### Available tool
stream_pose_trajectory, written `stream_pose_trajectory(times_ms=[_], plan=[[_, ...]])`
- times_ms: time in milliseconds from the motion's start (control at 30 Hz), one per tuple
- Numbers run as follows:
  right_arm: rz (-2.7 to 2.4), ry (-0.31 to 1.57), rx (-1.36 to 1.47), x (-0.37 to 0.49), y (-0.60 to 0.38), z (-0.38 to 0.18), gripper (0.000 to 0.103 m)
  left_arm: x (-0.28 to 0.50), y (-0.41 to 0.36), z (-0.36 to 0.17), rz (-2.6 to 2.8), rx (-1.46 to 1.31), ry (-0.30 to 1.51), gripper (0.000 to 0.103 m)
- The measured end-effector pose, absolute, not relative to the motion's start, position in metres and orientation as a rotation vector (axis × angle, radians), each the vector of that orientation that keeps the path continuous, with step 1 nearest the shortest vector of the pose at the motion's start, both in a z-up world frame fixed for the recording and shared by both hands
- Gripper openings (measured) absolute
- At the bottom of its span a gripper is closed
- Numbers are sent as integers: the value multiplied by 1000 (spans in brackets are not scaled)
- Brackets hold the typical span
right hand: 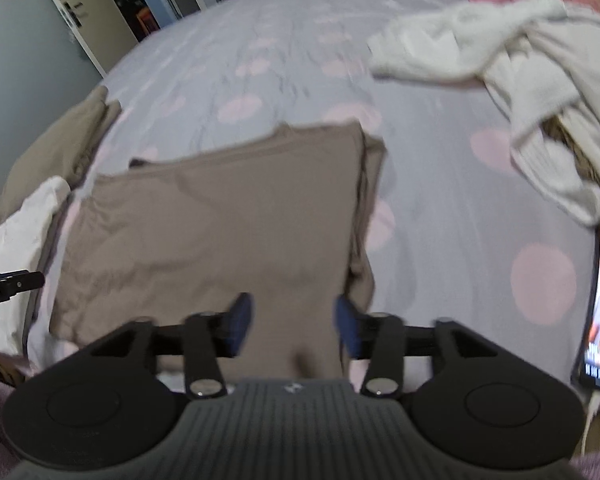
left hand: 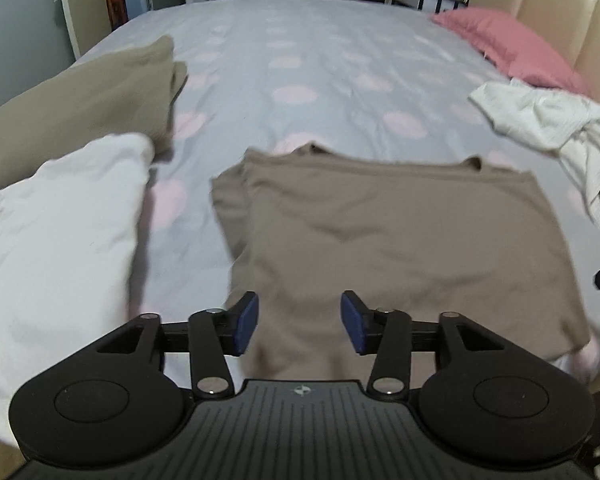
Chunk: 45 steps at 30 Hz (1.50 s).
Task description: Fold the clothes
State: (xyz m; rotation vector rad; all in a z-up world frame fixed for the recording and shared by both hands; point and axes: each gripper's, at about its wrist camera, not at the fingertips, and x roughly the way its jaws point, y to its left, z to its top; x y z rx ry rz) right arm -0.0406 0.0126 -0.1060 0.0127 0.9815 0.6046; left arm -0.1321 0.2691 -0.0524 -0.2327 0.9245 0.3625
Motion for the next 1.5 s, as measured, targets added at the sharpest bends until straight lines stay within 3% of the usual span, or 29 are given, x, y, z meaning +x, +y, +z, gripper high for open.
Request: stream_pose_trajectory(times_ms=[267, 1267, 1433, 1500], plan=[[556, 989, 16, -13, 23, -113, 65, -92, 251, -53, 300, -212, 916, 57], [472, 1053, 252, 97, 36, -180, 62, -3, 265, -114, 284, -205, 997, 56], [444, 1018, 207, 96, 40, -178, 39, -1, 264, -115, 284, -202, 995, 56], [449, 1004, 198, 94, 42, -175, 19, -1, 263, -115, 282, -199, 995, 56]])
